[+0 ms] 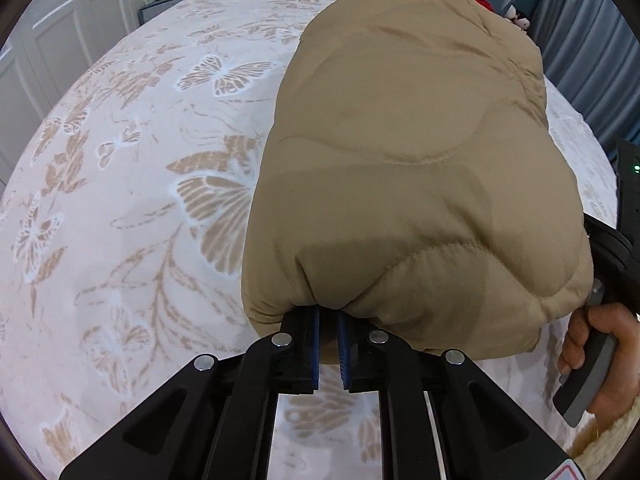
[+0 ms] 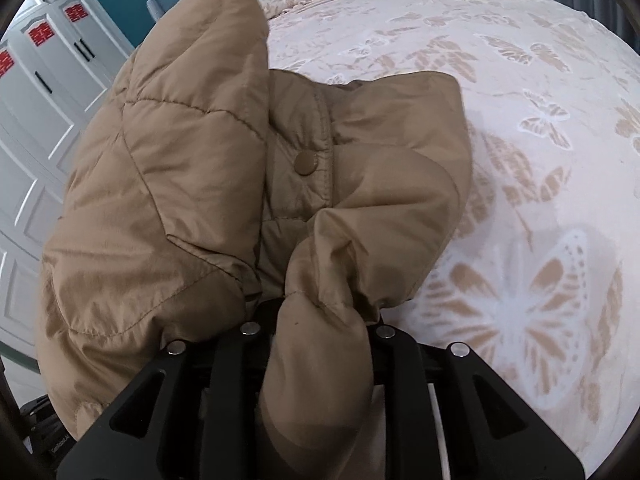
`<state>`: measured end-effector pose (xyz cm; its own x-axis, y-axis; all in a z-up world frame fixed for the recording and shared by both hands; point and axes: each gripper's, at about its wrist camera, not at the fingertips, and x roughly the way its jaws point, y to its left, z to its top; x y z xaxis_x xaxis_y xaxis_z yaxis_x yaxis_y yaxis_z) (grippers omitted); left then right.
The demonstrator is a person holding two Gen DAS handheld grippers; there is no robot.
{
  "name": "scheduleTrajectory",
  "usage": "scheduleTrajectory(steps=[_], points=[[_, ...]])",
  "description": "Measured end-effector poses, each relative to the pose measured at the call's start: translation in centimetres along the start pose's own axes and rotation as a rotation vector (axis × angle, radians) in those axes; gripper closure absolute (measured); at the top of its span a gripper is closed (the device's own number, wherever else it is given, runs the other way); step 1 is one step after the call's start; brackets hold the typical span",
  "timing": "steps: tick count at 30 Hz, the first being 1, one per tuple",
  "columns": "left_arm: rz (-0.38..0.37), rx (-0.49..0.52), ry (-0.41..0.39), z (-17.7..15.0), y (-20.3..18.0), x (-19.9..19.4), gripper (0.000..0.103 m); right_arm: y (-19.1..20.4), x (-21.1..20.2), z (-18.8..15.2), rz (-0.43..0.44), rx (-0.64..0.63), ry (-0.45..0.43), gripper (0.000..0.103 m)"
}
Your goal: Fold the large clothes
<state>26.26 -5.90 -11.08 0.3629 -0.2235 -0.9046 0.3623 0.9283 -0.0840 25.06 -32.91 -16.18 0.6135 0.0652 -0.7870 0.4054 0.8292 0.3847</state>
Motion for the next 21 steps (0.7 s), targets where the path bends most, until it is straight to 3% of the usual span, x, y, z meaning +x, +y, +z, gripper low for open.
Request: scheduleTrajectory(steps=[3,7,11,12,14,15,18,21], points=[[0.025,0.005,-0.006,-0.6,-0.3,-1.0,0.091,-0.6,-1.9,-0.6,-0.028,0.033,-0.008,0.067],[0.050,0.013,-0.041,-1.6,0.2,-3.9,0.091,-1.5,-6.4,-2.1,-0.027,0.044,-0.024,0.066],[0.039,-0.016,-0.132,-1.4,1.7,-8.5,0.089,-1.1,-12.3,-3.4,-0.135,-0.024,-0.104,0.066],[0.033,-0.031,-0.158,-0.9,2.0,-9.6,0.089,-0.5,-13.9,-3.6,-0.167,-0.050,-0.136,0.067],[0.025,-0.040,-0.197,0.2,1.5,-10.8,0.086,1.3,-15.7,-3.4,-0.163,-0.108,-0.167,0.085],[0.029,-0.036,-0.209,0.9,1.2,-10.9,0.085,2.8,-16.1,-3.3,-0.153,-0.150,-0.168,0.088],[0.031,-0.021,-0.221,2.7,-1.1,-9.9,0.085,6.4,-15.3,-3.0,-0.108,-0.234,-0.140,0.089],[0.044,-0.006,-0.148,3.6,-3.3,-5.9,0.085,7.8,-12.2,-4.0,-0.141,-0.264,-0.074,0.090]])
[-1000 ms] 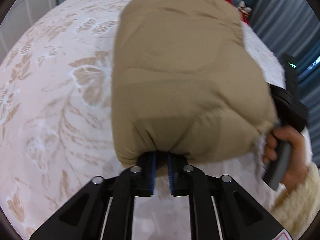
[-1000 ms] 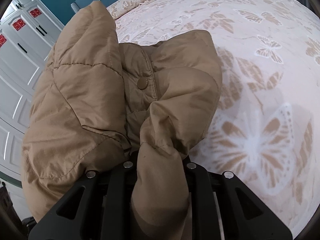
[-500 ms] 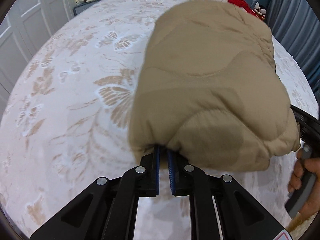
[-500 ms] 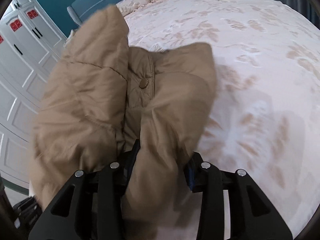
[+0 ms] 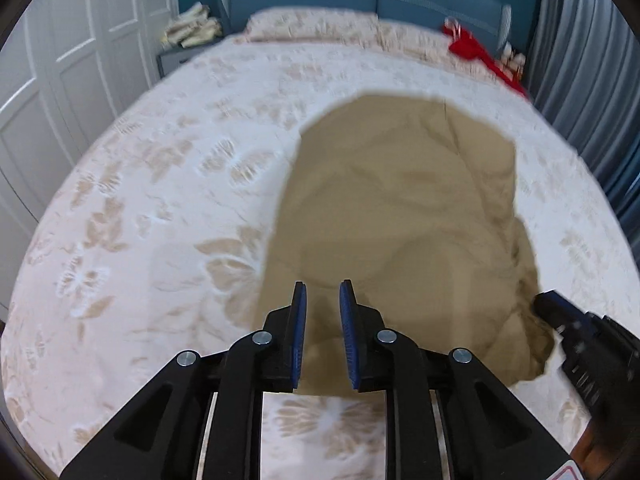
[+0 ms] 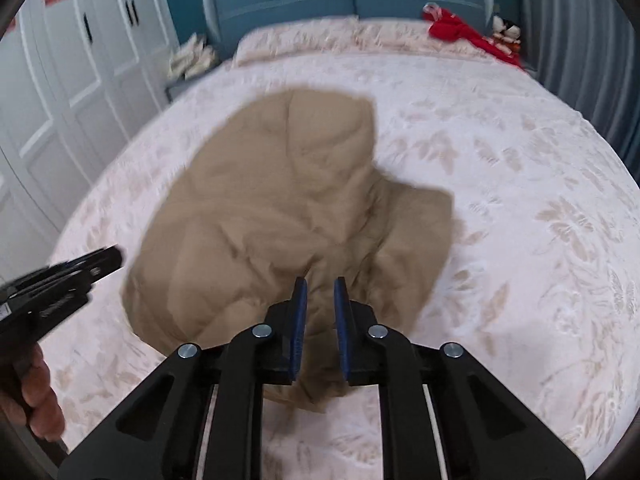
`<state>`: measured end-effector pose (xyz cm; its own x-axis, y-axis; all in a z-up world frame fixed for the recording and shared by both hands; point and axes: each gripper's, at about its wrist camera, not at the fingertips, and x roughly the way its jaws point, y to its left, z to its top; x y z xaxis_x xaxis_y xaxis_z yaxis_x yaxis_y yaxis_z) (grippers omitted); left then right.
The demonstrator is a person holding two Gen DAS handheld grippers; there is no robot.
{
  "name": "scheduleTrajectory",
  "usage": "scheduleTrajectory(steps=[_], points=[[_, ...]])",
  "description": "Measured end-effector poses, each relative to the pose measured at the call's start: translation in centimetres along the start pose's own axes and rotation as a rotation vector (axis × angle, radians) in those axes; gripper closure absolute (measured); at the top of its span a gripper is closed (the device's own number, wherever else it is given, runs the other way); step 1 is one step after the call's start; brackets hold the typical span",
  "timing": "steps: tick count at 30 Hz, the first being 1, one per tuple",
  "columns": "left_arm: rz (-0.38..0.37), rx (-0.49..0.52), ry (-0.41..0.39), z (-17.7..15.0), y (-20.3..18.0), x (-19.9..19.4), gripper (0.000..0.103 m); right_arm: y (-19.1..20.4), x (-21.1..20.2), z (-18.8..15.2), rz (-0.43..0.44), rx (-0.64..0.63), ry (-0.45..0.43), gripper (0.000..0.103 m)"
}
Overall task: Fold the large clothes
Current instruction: 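Open both tools and pull them back from the folded coat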
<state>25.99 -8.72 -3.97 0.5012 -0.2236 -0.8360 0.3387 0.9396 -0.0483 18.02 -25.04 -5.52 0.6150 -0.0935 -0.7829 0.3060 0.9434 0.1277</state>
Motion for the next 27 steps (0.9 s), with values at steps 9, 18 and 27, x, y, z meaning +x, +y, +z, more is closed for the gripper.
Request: scheduleTrajectory(steps=[9,18,27], points=[[0.098,0.070,-0.024,-2.3,-2.4,3.1,0.086,0.1,5.1,-3.9,-0.083,-0.032,0.081,0.090],[0.133,0.043,-0.045,-3.3,-2.3,1.3,0.083,-0.2,1.5,-4.0,-0.066,0.016,0.037,0.079],[0.147,-0.021,-0.044,-7.2,-2.3,-2.8,0.068,1.3,-5.4,-6.8,-0.089,0.009,-0.045,0.041]])
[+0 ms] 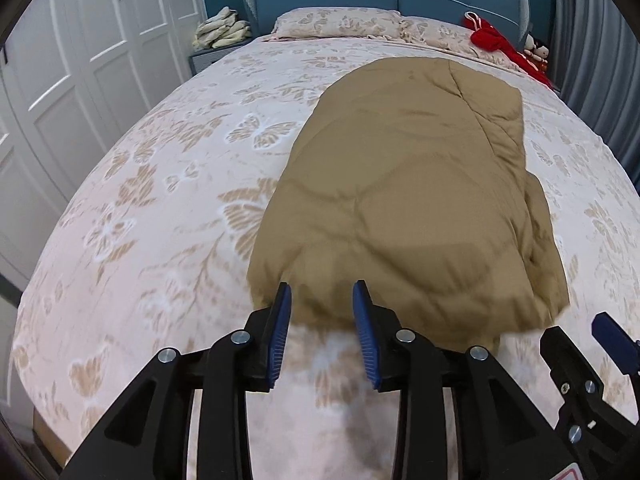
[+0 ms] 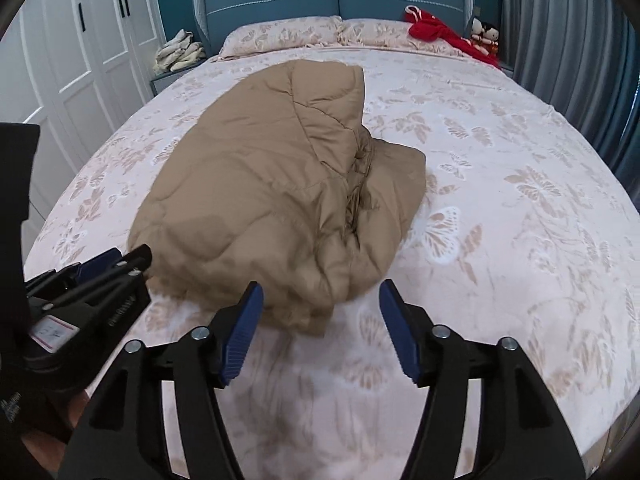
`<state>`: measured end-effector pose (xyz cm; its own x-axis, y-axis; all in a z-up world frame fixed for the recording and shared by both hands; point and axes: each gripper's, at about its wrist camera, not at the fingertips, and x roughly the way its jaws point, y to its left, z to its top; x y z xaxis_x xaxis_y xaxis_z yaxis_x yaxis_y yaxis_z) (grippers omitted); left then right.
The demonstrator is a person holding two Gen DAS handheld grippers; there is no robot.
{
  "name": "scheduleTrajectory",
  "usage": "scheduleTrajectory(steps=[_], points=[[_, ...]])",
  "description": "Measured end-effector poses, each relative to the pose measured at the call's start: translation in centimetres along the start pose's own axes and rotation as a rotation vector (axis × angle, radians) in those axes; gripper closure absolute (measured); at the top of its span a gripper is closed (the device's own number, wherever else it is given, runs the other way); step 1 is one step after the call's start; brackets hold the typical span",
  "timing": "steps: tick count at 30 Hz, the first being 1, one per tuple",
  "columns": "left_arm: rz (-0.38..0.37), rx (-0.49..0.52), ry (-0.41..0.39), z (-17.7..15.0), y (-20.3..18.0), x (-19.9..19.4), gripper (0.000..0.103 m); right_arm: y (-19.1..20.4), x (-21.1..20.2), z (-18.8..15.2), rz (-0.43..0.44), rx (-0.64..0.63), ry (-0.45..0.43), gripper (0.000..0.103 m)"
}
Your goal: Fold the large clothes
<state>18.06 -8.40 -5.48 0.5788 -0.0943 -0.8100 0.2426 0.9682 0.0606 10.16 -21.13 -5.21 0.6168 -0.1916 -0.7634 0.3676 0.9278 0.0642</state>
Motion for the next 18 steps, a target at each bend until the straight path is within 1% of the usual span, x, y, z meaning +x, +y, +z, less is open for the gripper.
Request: scheduleTrajectory(steps=[7,13,18], points=[[0.032,0.008,-0.019,-2.8,0.0,-3.0,0.058,0.1,-3.2,-2.6,-0.011,0.004,-0.019,0.040],[0.052,0.016,-0.050,-4.3,-0.1,-5.0,0.058,0.2,-5.0,-3.9,-0.030,-0.002,-0.035,0.039],[0.058,0.008,-0.055,-4.9,0.1,-5.9,0.057,0.1,-5.9,-4.4,-0.028,0.006,-0.044,0.039]])
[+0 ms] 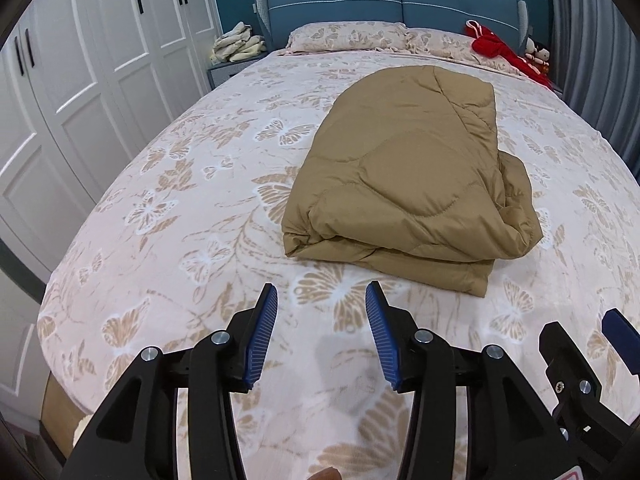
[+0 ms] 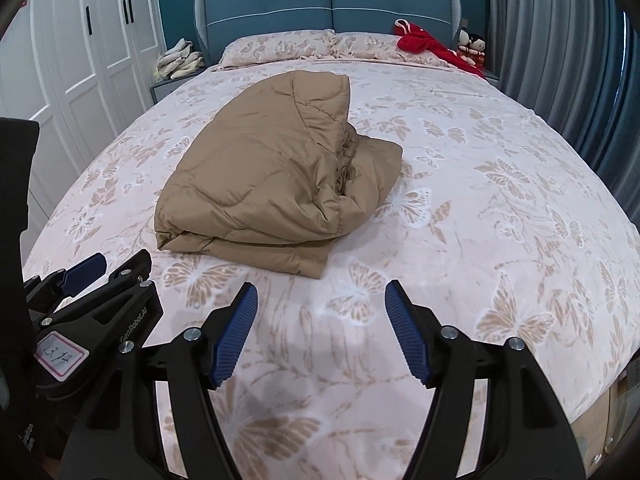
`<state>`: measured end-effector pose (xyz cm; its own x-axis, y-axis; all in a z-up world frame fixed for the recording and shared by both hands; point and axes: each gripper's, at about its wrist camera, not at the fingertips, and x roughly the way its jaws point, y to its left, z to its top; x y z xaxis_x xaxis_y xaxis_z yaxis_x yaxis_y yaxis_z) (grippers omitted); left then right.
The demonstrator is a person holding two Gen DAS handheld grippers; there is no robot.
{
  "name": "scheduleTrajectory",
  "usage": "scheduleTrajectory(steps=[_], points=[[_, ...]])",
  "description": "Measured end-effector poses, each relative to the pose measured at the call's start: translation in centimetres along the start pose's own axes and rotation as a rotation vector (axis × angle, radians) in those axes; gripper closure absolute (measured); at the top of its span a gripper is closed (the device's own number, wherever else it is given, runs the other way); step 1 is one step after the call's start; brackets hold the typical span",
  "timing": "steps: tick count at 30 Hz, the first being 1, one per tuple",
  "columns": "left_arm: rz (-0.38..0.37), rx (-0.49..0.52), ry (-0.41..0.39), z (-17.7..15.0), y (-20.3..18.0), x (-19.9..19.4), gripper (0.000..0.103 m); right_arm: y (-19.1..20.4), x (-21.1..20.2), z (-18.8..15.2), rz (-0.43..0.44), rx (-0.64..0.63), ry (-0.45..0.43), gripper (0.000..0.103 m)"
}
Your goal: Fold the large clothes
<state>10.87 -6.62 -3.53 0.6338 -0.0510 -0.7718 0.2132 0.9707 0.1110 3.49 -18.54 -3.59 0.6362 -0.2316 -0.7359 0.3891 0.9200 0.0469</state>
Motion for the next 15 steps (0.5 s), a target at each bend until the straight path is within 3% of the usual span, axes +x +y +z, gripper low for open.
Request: scheduleTrajectory(steps=[15], points=[[0.015,-0.015,-0.006,-0.42,0.79,-0.83,0.057,0.29,-0.41,-0.27,0.001,0.003,-0.004,0.039]])
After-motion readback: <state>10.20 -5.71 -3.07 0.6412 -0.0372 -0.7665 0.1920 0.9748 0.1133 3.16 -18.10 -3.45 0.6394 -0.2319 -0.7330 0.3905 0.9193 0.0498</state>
